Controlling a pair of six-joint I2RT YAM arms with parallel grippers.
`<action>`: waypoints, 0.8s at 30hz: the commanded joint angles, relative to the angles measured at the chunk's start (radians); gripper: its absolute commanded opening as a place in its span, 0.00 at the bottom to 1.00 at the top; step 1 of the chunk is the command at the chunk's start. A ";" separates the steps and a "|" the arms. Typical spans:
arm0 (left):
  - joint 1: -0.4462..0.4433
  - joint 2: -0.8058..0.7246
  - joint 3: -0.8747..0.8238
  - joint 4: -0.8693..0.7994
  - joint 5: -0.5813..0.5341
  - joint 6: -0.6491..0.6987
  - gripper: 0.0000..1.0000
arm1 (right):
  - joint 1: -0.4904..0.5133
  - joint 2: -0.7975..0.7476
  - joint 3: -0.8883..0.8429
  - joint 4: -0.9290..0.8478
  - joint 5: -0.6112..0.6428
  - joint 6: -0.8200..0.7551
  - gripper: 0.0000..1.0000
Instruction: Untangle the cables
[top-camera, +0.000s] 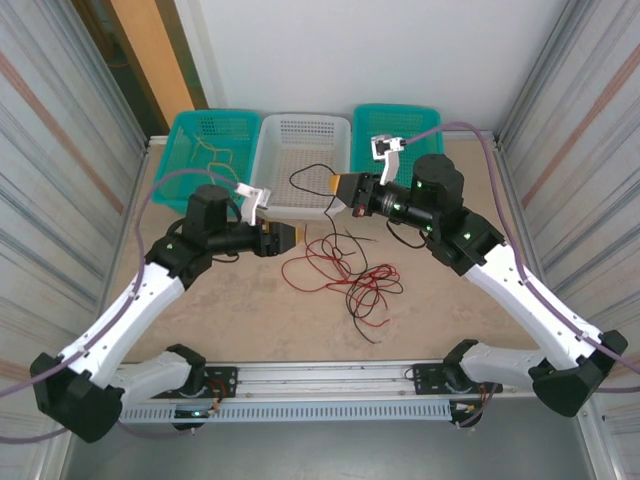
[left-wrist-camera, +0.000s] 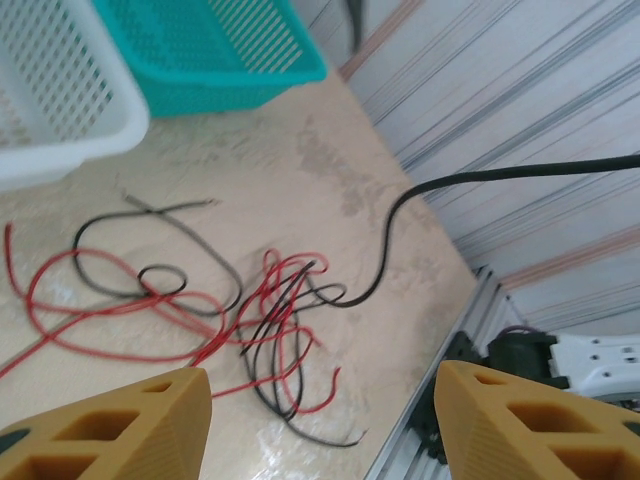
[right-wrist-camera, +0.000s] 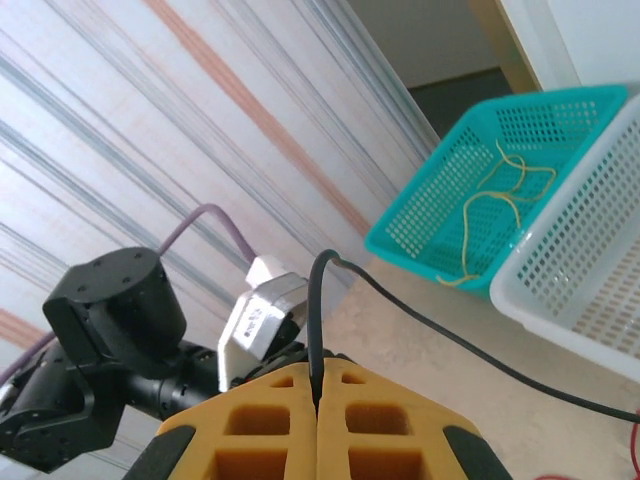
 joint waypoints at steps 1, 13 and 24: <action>-0.004 -0.051 -0.017 0.117 0.063 -0.032 0.63 | -0.008 -0.031 0.005 0.080 0.006 0.042 0.00; -0.082 -0.076 0.023 0.260 0.011 0.009 0.69 | -0.006 0.013 -0.042 0.249 -0.040 0.180 0.00; -0.084 0.033 0.098 0.271 -0.005 0.005 0.68 | 0.018 0.024 -0.075 0.299 -0.040 0.200 0.00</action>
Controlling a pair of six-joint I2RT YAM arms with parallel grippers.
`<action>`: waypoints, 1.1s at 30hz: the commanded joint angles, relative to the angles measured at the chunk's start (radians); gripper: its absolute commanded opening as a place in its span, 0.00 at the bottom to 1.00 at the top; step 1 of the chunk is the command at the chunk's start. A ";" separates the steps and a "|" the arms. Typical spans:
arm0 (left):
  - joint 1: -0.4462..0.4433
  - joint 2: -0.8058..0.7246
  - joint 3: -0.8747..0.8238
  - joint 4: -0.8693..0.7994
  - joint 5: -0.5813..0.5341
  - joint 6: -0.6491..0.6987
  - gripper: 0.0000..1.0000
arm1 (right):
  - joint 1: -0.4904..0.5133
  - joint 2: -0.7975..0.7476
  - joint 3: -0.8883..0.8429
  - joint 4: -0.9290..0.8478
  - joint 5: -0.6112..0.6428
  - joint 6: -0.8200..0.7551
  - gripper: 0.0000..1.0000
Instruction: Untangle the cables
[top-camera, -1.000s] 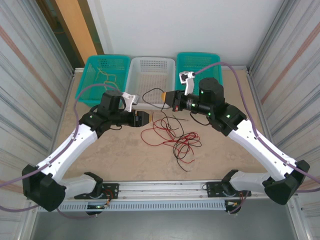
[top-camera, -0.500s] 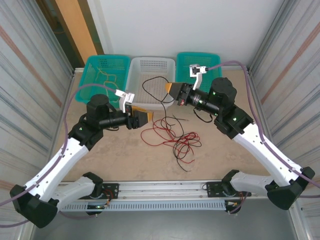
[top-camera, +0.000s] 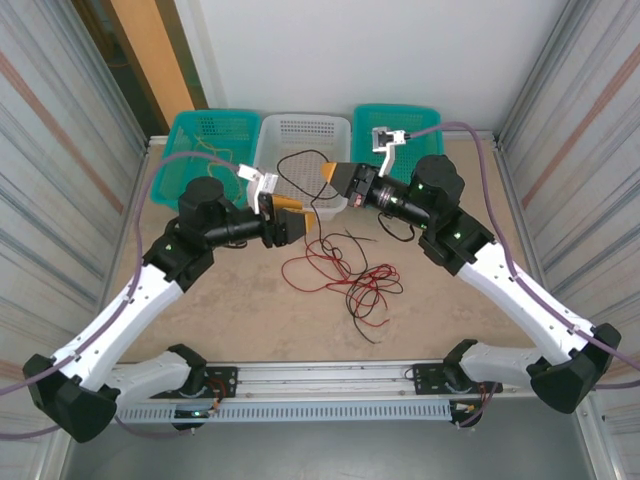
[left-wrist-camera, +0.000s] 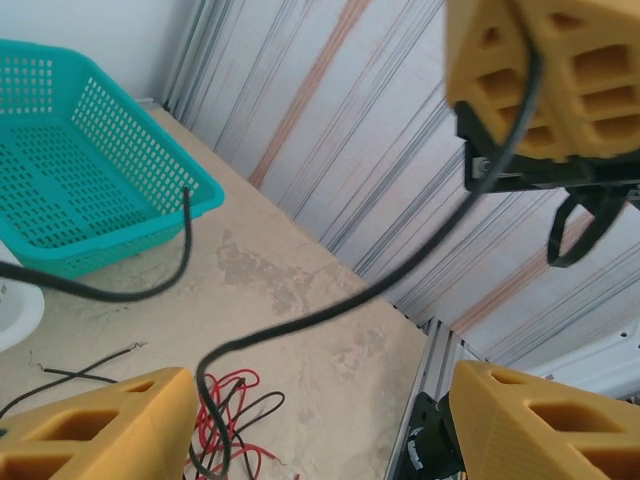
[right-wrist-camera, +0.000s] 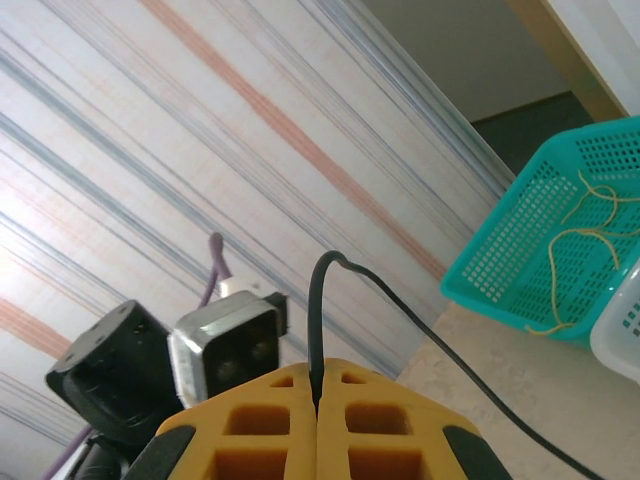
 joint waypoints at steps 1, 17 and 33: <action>-0.008 0.018 0.035 0.046 -0.008 -0.003 0.67 | 0.009 -0.002 -0.029 0.062 -0.011 0.026 0.00; -0.013 0.003 -0.028 -0.029 -0.047 -0.030 0.57 | -0.106 0.029 0.084 -0.054 -0.014 0.011 0.00; 0.044 -0.121 -0.079 -0.251 -0.252 0.007 0.65 | -0.616 0.143 0.355 -0.352 -0.077 -0.027 0.00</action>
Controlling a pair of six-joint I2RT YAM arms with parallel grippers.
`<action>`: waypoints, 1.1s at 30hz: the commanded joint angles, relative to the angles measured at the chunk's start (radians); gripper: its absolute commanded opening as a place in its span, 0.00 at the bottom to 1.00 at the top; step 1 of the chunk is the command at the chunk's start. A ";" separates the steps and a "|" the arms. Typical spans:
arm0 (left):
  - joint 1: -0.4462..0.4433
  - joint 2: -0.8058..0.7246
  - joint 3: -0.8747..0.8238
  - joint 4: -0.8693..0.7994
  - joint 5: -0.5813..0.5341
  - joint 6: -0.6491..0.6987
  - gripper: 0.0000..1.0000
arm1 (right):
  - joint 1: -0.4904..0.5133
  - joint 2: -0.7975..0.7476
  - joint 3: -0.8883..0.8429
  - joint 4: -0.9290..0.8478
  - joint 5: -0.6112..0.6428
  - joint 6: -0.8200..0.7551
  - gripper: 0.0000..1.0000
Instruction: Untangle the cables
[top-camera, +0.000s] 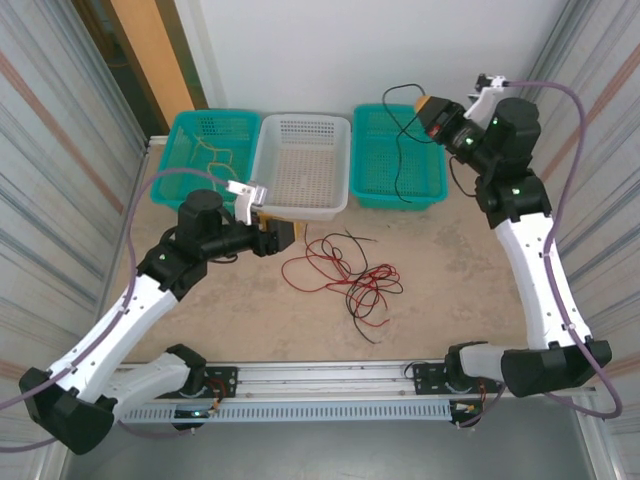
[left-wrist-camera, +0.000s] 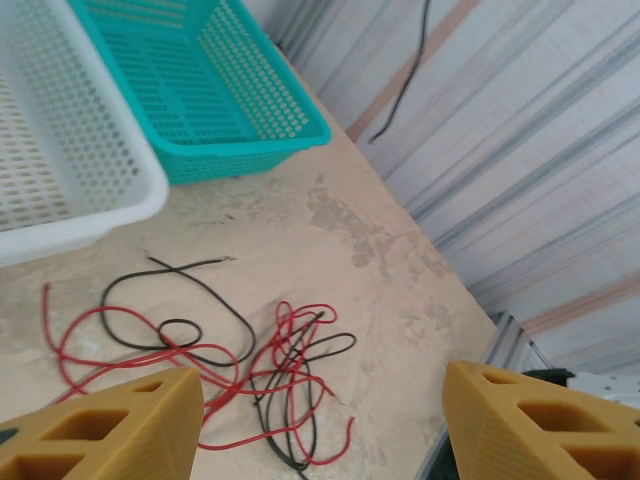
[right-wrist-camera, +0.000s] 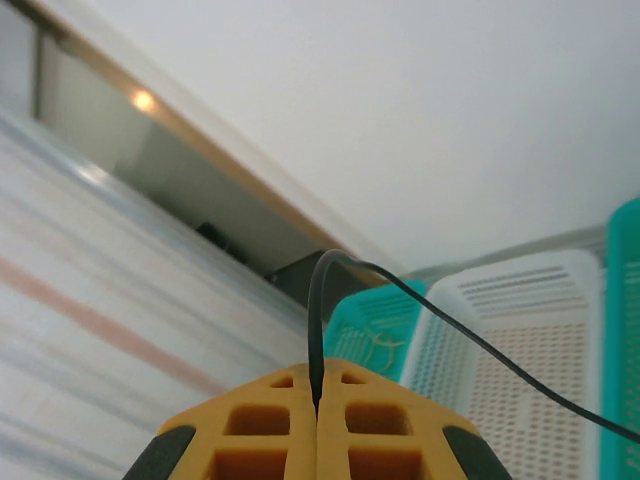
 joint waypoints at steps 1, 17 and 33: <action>0.013 -0.039 -0.007 -0.072 -0.109 0.027 0.66 | -0.071 0.052 0.059 -0.075 -0.023 -0.020 0.00; 0.117 -0.007 -0.058 -0.075 0.027 -0.002 0.64 | -0.194 0.420 0.286 -0.133 -0.095 -0.044 0.00; 0.119 0.081 -0.044 -0.144 -0.001 0.014 0.64 | -0.097 0.500 0.382 -0.365 0.031 -0.209 0.47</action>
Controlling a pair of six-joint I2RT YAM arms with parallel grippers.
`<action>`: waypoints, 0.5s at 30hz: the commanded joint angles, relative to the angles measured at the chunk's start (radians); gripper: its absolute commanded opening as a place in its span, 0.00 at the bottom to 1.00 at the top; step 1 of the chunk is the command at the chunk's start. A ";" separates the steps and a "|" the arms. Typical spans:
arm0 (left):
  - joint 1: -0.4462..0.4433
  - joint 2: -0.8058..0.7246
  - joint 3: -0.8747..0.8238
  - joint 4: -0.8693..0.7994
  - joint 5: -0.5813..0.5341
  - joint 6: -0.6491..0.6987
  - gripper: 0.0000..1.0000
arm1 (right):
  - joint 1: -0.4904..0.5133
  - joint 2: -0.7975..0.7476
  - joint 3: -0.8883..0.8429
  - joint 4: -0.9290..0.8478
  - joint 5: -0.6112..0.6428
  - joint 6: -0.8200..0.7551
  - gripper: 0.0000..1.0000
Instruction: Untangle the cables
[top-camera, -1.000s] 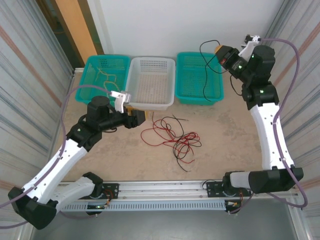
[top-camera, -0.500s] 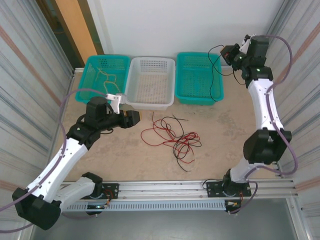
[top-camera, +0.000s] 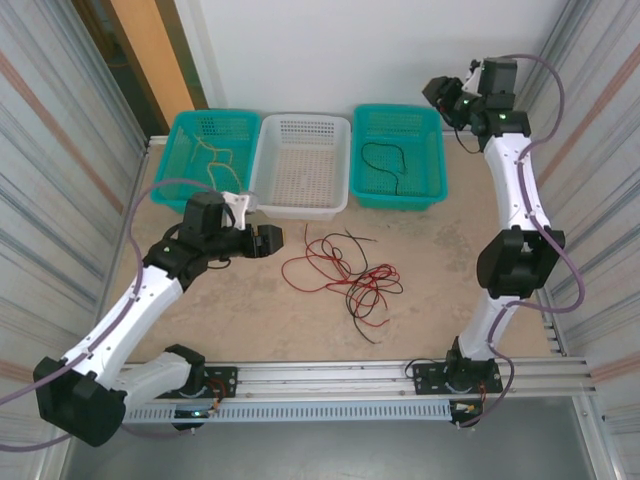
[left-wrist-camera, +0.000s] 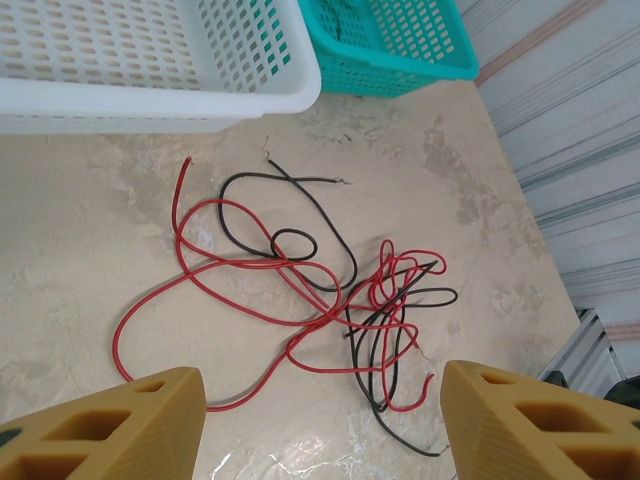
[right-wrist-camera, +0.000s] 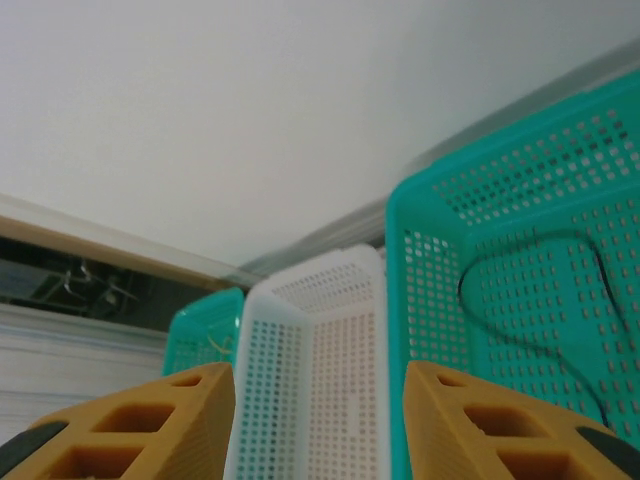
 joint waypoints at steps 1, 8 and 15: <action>0.005 0.012 0.007 0.004 0.012 0.008 0.64 | 0.062 -0.128 -0.141 -0.069 0.082 -0.106 0.47; 0.005 0.093 0.018 0.043 0.070 -0.022 0.64 | 0.291 -0.449 -0.659 -0.038 0.263 -0.151 0.49; 0.004 0.163 0.030 0.077 0.099 -0.046 0.62 | 0.546 -0.589 -1.014 -0.111 0.421 -0.057 0.48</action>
